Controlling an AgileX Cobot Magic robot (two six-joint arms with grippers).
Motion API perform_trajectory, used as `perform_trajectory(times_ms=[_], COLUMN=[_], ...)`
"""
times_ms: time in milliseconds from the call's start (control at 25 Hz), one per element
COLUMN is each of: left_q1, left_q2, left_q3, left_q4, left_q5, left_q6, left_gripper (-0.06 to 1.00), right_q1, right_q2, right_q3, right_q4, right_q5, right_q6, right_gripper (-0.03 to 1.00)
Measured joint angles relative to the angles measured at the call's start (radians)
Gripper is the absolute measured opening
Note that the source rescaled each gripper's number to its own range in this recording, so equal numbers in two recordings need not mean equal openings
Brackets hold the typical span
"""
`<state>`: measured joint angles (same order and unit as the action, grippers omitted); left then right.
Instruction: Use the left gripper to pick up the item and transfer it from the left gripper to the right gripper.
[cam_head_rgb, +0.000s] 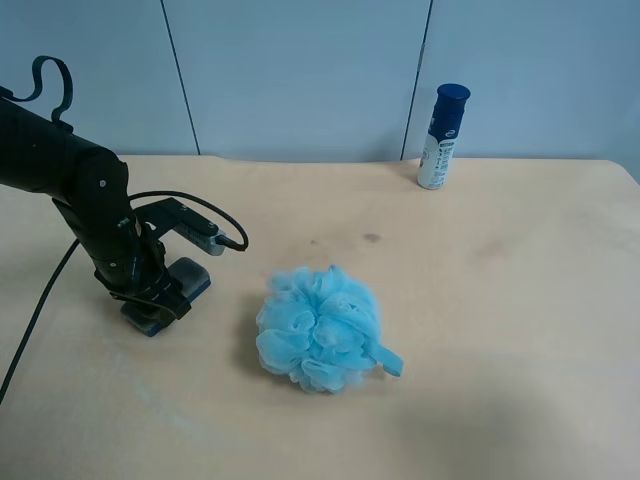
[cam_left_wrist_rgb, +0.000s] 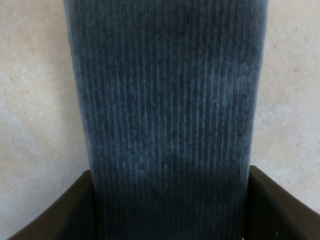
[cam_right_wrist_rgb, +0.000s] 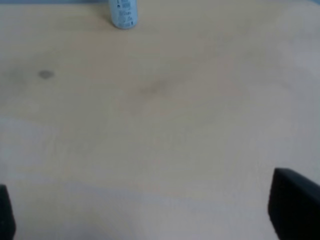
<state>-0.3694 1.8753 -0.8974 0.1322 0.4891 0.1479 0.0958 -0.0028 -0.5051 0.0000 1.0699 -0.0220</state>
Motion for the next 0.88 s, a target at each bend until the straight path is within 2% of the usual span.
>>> perform_trajectory(times_ms=[440, 600, 880], left_q1=[0.0, 0.0, -0.001], left_q2=[-0.017, -0.083, -0.202], left_q3=[-0.011, -0.064, -0.176], left_q4=[-0.001, 0.008, 0.01], left_q5=[-0.004, 0.077, 0.292], left_q6=[0.002, 0.002, 0.013], left_gripper=[0.0, 0.0, 0.0], right_q1=[0.0, 0.0, 0.0], right_q2=[0.0, 0.0, 0.0], right_q3=[0.0, 0.0, 0.0], right_q4=[0.0, 0.0, 0.0], right_q5=[0.0, 0.0, 0.0], right_q6=[0.001, 0.001, 0.001], right_gripper=[1.0, 1.0, 1.0])
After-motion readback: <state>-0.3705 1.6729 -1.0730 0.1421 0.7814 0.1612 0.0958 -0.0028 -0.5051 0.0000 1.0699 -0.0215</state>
